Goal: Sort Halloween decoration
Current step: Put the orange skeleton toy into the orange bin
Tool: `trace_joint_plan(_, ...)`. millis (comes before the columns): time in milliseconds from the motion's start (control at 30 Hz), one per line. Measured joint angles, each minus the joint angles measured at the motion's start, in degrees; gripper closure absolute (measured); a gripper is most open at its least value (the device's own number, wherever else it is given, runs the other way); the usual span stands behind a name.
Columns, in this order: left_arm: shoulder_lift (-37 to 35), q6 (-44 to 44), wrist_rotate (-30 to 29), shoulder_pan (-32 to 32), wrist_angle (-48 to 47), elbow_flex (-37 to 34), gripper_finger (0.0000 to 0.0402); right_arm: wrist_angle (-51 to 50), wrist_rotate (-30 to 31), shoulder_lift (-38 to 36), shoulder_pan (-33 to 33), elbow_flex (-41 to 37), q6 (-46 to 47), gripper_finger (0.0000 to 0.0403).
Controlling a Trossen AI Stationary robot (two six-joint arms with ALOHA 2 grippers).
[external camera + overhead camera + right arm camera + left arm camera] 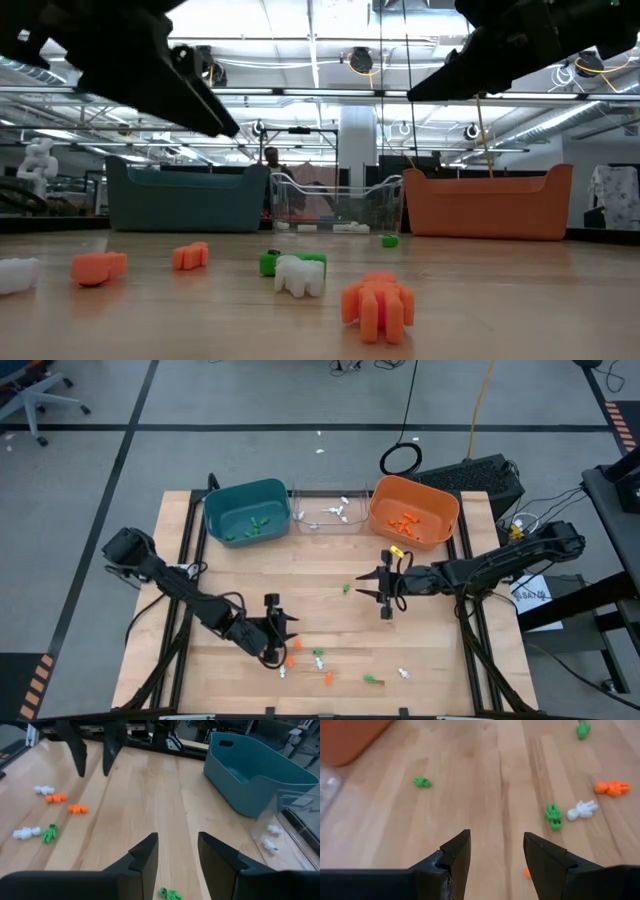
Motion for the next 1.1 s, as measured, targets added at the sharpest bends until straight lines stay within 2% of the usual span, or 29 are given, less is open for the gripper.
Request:
trace_joint_plan(267,6.0,0.98,4.21,-0.09,1.91,0.0,0.0221,0.52,0.0,-0.04,0.0,0.0,0.15,0.0277)
trace_joint_plan(400,6.85,6.05,7.44,-0.15,1.82,0.0,0.0221,0.54,-0.02,-0.04,0.0,0.0,0.11,0.0277)
trace_joint_plan(533,6.86,13.46,14.91,-0.15,0.84,0.47,0.0221,0.51,-0.02,-0.04,0.0,0.0,0.03,0.0277)
trace_joint_plan(600,6.91,16.72,16.29,-0.17,-1.94,2.48,0.0221,0.51,-0.02,-0.04,0.0,0.0,0.02,0.0277)
trace_joint_plan(833,6.88,22.47,16.33,0.07,-16.37,11.08,0.0227,0.51,-0.03,-0.04,0.0,0.0,-0.22,0.0277)
trace_joint_plan(1100,8.38,34.2,16.54,0.96,-17.27,12.09,0.027,0.51,-0.04,-0.04,0.0,0.0,-0.22,0.0277)
